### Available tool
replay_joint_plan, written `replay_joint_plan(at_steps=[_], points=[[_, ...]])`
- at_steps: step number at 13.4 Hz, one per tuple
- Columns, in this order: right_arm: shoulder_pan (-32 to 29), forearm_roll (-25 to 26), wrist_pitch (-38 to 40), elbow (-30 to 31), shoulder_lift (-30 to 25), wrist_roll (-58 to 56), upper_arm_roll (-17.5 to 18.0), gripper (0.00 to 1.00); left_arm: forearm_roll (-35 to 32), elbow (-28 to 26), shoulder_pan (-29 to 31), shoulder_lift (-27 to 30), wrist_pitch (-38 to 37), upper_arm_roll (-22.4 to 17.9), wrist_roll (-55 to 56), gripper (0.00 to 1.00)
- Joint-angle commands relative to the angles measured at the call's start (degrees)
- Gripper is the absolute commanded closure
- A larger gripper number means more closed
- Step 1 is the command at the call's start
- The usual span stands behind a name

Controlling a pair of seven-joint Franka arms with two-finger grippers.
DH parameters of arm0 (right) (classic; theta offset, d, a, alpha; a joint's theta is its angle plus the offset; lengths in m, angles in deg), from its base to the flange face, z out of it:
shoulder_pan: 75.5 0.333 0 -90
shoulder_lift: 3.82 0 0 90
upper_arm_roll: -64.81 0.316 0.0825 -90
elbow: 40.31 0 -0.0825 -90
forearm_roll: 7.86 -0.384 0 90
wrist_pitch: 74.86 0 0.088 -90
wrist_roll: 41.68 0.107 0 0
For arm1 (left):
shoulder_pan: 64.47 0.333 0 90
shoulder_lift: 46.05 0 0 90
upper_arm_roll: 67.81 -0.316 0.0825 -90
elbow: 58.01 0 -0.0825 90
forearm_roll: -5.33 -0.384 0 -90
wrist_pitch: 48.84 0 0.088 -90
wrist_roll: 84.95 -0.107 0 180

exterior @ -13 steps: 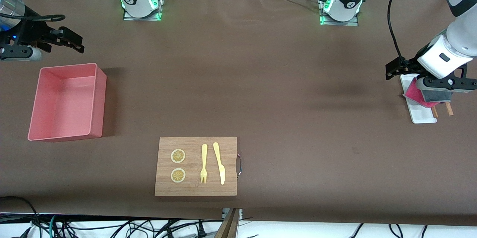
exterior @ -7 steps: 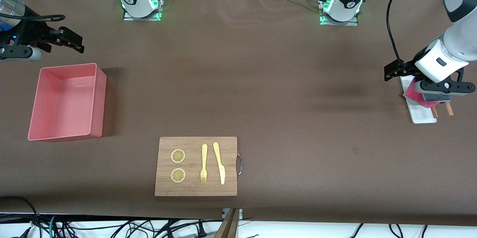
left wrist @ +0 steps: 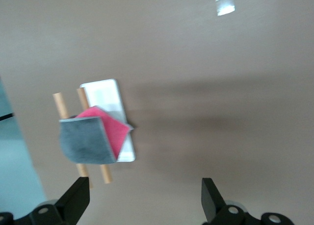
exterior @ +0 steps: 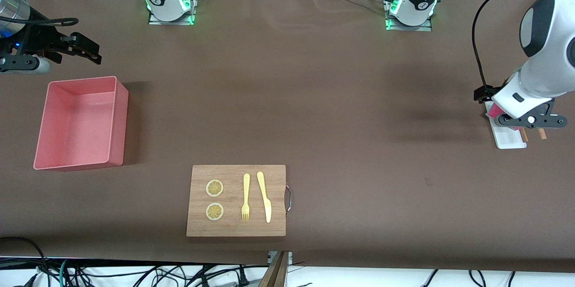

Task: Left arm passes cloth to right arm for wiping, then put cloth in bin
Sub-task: 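Close the left gripper on the grey cloth between the wooden posts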

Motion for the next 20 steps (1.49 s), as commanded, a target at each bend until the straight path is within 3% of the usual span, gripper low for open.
replay_joint_plan(at_steps=[1,7,12,16,18,19,20], points=[[0.22,0.32,0.41,-1.56,0.79,-0.1,-0.22,0.0,-3.36,1.69,4.06,-4.72,0.23,0.08,0.44,0.0],[0.22,0.32,0.41,-1.56,0.79,-0.1,-0.22,0.0,-16.27,0.46,5.57,-11.49,3.83,0.17,16.92,0.0],[0.22,0.32,0.41,-1.56,0.79,-0.1,-0.22,0.0,-21.36,-9.19,10.58,-11.24,17.97,0.17,27.49,0.0],[0.22,0.32,0.41,-1.56,0.79,-0.1,-0.22,0.0,-30.42,-17.63,10.67,-11.33,22.9,0.17,41.04,0.0],[0.22,0.32,0.41,-1.56,0.79,-0.1,-0.22,0.0,-31.93,-18.09,11.2,-11.59,23.62,0.17,41.49,0.01],[0.22,0.32,0.41,-1.65,0.79,-0.1,-0.22,0.0,-32.02,-18.35,11.37,-11.76,23.44,0.17,41.4,0.02],[0.22,0.32,0.41,-1.56,0.79,-0.1,-0.22,0.0,-32.19,-19.22,11.37,-11.94,23.44,0.08,41.4,0.09]])
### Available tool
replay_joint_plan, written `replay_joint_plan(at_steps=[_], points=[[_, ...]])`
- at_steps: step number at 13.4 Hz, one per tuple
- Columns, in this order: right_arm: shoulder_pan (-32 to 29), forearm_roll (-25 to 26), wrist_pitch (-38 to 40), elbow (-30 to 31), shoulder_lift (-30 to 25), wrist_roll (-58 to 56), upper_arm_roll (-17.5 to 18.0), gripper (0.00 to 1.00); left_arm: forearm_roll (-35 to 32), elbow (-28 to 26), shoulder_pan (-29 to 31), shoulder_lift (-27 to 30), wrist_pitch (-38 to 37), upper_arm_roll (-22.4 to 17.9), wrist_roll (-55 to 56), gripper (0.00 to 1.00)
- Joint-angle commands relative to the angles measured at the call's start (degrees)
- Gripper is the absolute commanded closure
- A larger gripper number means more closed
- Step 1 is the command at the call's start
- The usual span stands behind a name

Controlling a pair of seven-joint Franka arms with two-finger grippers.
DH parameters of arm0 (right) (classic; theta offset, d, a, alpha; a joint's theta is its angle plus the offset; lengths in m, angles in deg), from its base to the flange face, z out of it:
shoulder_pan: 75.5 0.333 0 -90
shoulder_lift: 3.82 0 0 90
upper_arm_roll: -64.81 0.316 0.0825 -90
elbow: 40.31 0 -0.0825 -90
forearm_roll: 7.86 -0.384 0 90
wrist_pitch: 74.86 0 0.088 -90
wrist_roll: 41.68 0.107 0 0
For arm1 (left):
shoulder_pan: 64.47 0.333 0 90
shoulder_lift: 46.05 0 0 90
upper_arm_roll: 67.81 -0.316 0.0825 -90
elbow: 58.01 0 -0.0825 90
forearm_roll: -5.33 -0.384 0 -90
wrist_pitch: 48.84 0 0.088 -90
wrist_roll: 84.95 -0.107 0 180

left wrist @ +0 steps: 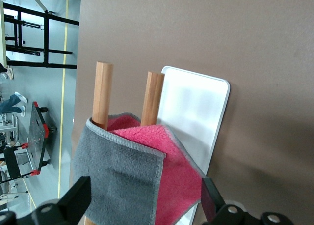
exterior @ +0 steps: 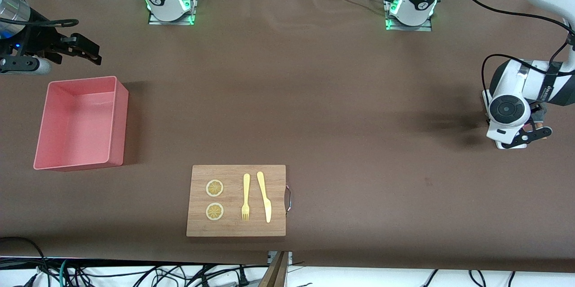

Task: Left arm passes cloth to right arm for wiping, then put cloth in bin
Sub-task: 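Close the left gripper on the grey cloth between the wooden posts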

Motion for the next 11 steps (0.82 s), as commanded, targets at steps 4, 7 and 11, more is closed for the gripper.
replay_joint_plan(at_steps=[4,7,11], points=[[0.23,0.32,0.14,-1.63,0.64,-0.1,-0.17,0.0,-5.32,-1.61,1.34,-0.07,0.51,0.08,1.07,0.16],[0.23,0.32,0.05,-1.63,0.64,-0.1,-0.17,0.0,-6.46,-1.61,1.34,0.01,-0.02,0.08,0.98,0.24],[0.23,0.32,-0.04,-1.63,0.64,-0.18,-0.17,0.0,-6.63,-1.52,1.34,0.19,-0.2,0.16,0.37,0.42]])
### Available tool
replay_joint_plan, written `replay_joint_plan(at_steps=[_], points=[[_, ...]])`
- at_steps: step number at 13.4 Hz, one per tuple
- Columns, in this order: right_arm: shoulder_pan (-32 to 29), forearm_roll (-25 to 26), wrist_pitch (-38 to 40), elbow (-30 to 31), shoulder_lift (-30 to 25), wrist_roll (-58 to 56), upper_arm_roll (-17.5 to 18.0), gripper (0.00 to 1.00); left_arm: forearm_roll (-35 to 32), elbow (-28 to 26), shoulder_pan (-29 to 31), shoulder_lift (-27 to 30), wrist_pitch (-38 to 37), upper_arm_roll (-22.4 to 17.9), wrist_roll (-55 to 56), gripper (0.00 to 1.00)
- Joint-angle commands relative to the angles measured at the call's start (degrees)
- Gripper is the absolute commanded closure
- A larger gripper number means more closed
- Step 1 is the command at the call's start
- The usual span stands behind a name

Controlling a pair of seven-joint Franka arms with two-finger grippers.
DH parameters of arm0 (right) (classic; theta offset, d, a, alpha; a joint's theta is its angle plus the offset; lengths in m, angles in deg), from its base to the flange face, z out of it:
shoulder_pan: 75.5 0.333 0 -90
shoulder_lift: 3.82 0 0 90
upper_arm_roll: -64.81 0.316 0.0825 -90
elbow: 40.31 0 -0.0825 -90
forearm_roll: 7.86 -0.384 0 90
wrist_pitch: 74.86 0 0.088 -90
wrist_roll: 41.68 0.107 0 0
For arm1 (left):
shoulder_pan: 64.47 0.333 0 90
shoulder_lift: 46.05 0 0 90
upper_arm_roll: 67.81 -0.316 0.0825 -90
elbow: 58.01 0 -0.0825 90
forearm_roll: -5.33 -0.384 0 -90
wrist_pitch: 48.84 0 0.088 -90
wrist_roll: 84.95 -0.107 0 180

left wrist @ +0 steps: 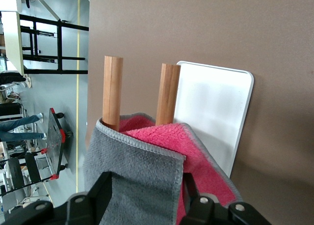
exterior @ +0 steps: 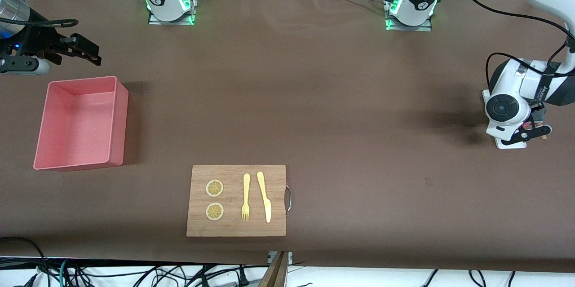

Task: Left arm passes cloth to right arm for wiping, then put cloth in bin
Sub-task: 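Close the left gripper on the grey cloth between the wooden posts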

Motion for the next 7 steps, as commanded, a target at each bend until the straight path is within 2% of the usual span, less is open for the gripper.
replay_joint_plan(at_steps=[1,6,7], points=[[0.23,0.41,0.39,-1.62,0.64,-0.18,-0.17,0.0,-1.81,-0.27,0.19,0.48,-0.16,0.22,0.17,0.45],[0.23,0.32,0.48,-1.62,0.64,-0.18,-0.17,0.0,-1.63,0.35,0.1,0.66,-1.39,0.4,0.08,0.59],[0.23,0.41,0.48,-1.62,0.64,-0.18,-0.17,0.0,-1.63,0.35,0.19,0.74,-1.39,0.4,0.08,0.67]])
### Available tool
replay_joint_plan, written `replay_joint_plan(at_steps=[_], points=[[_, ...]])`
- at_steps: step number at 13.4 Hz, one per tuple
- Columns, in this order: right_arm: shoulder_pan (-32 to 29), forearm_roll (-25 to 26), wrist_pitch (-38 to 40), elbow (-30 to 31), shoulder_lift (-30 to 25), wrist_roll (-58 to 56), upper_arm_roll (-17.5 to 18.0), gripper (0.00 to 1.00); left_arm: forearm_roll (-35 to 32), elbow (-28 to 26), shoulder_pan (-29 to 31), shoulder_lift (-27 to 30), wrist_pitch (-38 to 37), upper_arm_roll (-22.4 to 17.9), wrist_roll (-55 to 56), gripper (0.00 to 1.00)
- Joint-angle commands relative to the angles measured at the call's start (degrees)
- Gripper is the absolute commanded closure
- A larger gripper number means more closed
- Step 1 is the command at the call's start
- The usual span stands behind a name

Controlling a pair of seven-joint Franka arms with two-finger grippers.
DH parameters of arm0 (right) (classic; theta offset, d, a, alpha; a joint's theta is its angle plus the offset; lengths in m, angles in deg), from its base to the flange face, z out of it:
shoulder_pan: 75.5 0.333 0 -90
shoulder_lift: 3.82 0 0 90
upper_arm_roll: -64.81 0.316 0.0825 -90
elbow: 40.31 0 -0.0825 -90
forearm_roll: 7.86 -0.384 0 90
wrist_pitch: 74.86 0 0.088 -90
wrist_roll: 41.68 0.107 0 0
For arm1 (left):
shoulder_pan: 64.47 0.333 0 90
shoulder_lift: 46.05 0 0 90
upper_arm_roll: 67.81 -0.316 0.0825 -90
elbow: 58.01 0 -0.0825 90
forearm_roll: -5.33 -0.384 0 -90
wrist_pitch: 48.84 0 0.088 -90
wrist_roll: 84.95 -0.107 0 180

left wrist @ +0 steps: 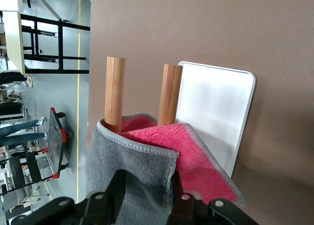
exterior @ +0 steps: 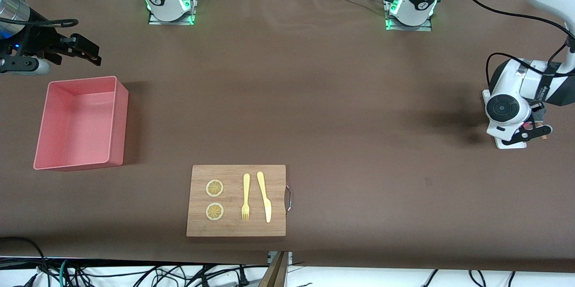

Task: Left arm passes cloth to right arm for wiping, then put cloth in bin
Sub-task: 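Close the left gripper on the grey cloth between the wooden posts, then lift the grey cloth off the stand with the left gripper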

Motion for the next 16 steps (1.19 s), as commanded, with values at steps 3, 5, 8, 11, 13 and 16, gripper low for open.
replay_joint_plan(at_steps=[3,5,8,11,13,16], points=[[0.23,0.41,0.4,-1.71,0.64,-0.18,0.0,0.0,-0.93,0.24,0.19,0.91,-1.08,0.46,0.1,0.85],[0.31,0.41,0.4,-1.71,0.64,-0.18,0.09,0.0,-0.84,0.24,0.19,1.0,-1.26,0.55,0.1,1.0],[0.31,0.41,0.4,-1.71,0.64,-0.18,0.18,0.0,-0.57,0.67,0.1,1.52,-1.96,0.72,0.01,1.0],[0.4,0.41,0.4,-1.71,0.64,-0.18,0.18,0.0,-0.4,0.85,0.01,3.28,-2.4,1.51,-1.47,1.0],[0.4,0.41,0.4,-1.71,0.64,-0.1,0.18,0.0,3.97,2.6,-0.16,4.42,-4.32,1.95,-5.41,1.0],[0.32,0.41,0.48,-1.71,0.64,-0.18,0.18,0.0,13.37,7.42,-0.6,6.35,-10.2,3.96,-13.76,1.0]])
